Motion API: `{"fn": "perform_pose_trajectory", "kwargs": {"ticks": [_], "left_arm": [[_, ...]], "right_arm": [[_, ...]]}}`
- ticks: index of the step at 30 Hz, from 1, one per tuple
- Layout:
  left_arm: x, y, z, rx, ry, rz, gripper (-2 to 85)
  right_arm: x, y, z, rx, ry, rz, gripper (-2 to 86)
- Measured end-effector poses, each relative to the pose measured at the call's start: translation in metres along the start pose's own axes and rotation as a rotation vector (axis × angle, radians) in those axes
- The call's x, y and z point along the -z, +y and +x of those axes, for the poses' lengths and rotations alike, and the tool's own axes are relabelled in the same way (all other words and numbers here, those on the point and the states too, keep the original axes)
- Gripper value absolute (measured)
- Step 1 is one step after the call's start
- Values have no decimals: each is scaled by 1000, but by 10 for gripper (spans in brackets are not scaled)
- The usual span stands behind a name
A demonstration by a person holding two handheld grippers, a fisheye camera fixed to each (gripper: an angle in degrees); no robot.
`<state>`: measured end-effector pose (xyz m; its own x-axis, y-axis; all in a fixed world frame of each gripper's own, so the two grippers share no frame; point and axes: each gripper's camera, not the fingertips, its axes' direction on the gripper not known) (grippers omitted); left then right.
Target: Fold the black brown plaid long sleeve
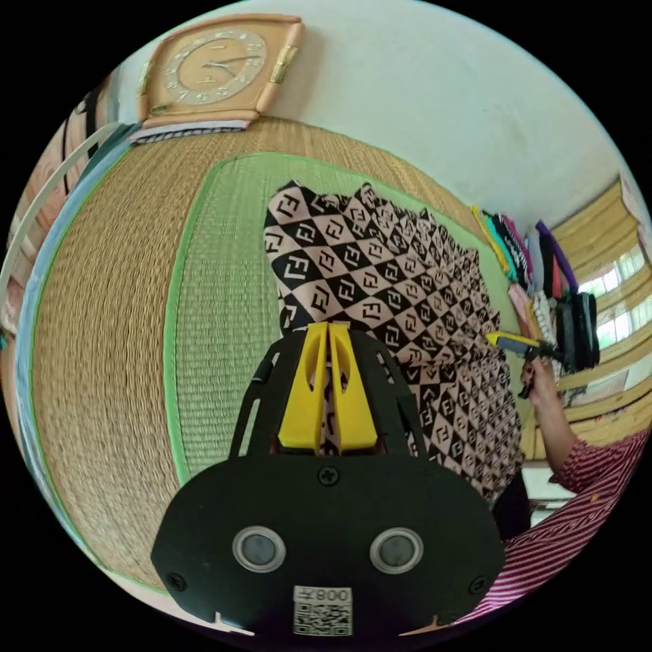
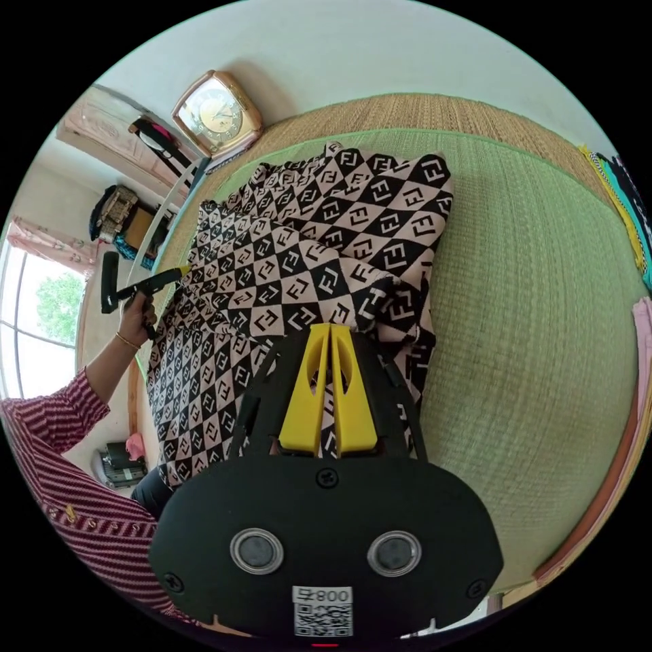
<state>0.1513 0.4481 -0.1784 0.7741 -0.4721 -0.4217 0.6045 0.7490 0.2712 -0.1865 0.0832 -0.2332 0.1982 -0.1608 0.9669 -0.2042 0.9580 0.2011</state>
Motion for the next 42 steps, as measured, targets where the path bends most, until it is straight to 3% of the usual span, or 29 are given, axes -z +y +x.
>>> {"fn": "perform_pose_trajectory", "kwargs": {"ticks": [12, 18, 24, 42], "left_arm": [[4, -35, -80, -3, 60, 82, 27], [-32, -25, -122, -7, 37, -58, 19], [-16, -5, -172, 78, 83, 18, 17], [-8, 141, -334, 411, 232, -31, 56]], "right_arm": [[40, 8, 7, -19, -14, 51, 0], [30, 24, 6, -12, 7, -13, 0], [57, 48, 20, -79, -69, 40, 1], [140, 260, 41, -376, -197, 65, 3]]}}
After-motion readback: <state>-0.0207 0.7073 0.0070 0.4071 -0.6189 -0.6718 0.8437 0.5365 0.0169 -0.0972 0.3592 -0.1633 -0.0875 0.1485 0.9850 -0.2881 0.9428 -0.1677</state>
